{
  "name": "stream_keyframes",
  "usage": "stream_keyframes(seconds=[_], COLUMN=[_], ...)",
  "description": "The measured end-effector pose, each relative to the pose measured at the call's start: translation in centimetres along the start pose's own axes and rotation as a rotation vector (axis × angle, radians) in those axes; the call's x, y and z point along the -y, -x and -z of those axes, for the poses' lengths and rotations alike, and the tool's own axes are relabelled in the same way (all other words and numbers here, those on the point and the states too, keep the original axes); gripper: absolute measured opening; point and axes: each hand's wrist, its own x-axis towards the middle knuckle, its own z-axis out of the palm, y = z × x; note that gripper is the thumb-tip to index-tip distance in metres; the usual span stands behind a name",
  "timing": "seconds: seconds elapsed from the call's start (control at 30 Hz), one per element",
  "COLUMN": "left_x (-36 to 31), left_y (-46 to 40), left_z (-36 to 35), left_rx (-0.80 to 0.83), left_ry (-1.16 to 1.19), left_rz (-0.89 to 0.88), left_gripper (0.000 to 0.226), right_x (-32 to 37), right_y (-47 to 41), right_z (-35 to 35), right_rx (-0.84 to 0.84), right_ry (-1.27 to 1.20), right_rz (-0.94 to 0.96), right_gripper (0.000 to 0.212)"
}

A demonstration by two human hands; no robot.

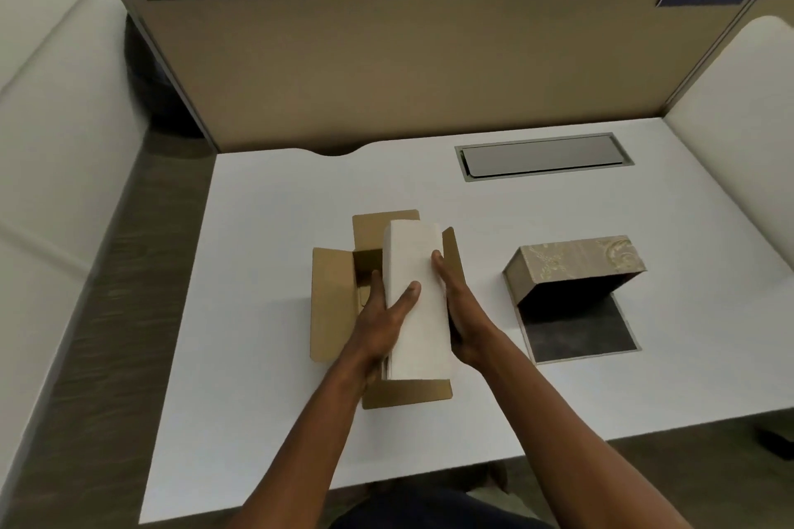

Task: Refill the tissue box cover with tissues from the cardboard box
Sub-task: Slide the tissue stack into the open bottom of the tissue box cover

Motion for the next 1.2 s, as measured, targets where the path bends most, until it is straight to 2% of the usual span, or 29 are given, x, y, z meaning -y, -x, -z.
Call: stream_keyframes(seconds=[0.13,0.23,0.37,0.5,0.67,0.77,0.87,0.9,0.97,1.1,1.2], left_x=[0.3,0.4,0.3,-0.1,-0.8,-0.7,-0.3,-0.2,0.1,0.6,0.8], left_y=[0.1,-0.1,-0.3,-0.4,-0.8,-1.1,-1.3,-1.5,-1.9,-3.2,-4.9], left_z=[-1.1,-1.7,-2.8,-4.5,-6.7,-7.6,-8.3,-8.7,-9.8,-12.6,-14.8], left_rx=[0.047,0.071,0.11,0.197,0.259,0.343,0.389,0.397,0.409,0.442,0.471], left_ry=[-0.009,0.015,-0.071,-0.102,-0.156,-0.248,-0.352,-0.374,-0.398,-0.399,-0.43], left_rz=[-0.009,0.005,-0.008,-0.032,-0.036,0.003,0.073,0.073,0.054,0.078,0.133], left_gripper=[0.09,0.098,0.109,0.1,0.09,0.08,0.114,0.116,0.106,0.077,0.053], right_x=[-0.4,-0.7,-1.1,-1.2,-1.1,-1.3,-1.5,-1.5,-1.8,-2.7,-3.2], right_y=[1.0,1.7,3.1,4.4,5.6,6.3,7.0,7.3,7.9,8.5,8.6], right_z=[1.1,2.1,3.7,5.7,7.8,9.4,11.4,12.0,13.2,16.5,20.0], right_rx=[-0.04,-0.118,-0.226,-0.313,-0.422,-0.497,-0.558,-0.572,-0.589,-0.623,-0.566], right_ry=[0.008,0.008,-0.009,-0.053,-0.065,-0.165,-0.274,-0.3,-0.353,-0.404,-0.482], right_rz=[0.061,0.11,0.12,0.136,0.189,0.22,0.242,0.248,0.246,0.185,0.112], right_gripper=[0.062,0.07,0.081,0.095,0.082,0.075,0.078,0.073,0.065,0.078,0.075])
